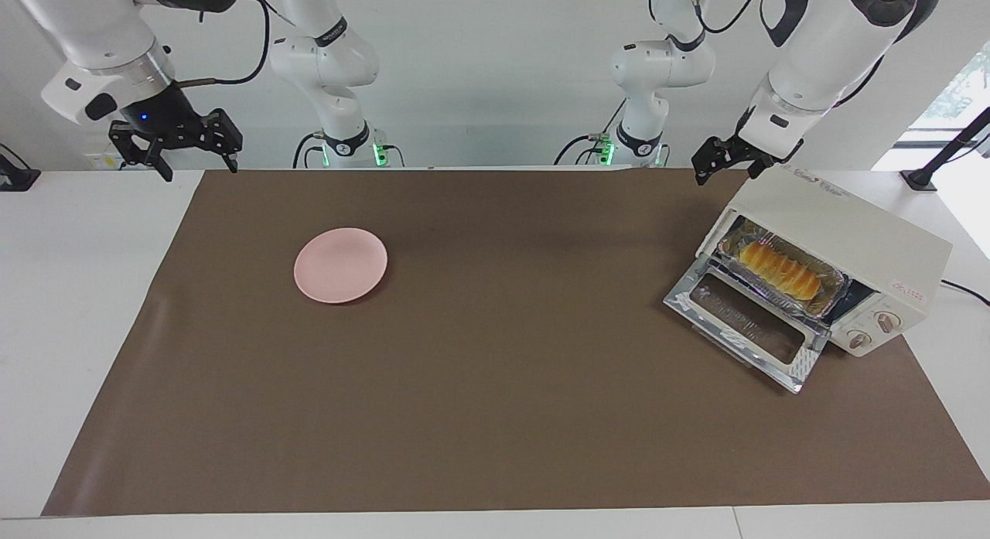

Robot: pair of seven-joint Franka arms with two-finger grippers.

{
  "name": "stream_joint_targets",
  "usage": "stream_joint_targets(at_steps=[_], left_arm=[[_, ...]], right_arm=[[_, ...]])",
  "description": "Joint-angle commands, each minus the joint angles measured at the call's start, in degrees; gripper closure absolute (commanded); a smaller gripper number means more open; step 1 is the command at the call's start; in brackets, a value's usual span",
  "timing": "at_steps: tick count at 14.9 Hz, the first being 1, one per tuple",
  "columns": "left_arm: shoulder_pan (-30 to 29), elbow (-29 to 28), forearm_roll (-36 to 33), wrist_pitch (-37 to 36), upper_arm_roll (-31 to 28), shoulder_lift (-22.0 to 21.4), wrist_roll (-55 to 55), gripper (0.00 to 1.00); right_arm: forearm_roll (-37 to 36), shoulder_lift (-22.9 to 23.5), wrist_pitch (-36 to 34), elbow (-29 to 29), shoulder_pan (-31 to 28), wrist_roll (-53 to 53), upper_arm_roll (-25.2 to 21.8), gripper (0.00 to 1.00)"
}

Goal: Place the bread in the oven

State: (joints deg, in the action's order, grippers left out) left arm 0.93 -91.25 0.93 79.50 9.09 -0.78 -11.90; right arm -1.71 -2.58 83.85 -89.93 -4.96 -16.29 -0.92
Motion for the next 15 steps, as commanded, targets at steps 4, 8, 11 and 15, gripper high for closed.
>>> stream_joint_targets(at_steps=[4,8,11,15], left_arm=[[-1.20,-1.39,-0.14,1.88,0.76,0.24,1.09,0.00],[-1.02,-1.56,-0.41,1.36,0.76,0.95,1.27,0.00],[-1.37,-0.78,-0.32,1.45,0.76,1.04,1.53,0.00],[-1.90,0.37,-0.32,1.00,-0.12,1.22,5.83,0.00]], right_arm=[[-0.31,-1.46,-0.09,-1.56,-0.49,-1.11,0.39,0.00],[-0.31,-1.46,-0.09,-1.56,-0.49,-1.03,0.39,0.00],[-0.31,-1.46,-0.09,-1.56,-0.49,-1.11,0.39,0.00],[-0.31,-1.46,-0.09,-1.56,-0.49,-1.03,0.39,0.00]])
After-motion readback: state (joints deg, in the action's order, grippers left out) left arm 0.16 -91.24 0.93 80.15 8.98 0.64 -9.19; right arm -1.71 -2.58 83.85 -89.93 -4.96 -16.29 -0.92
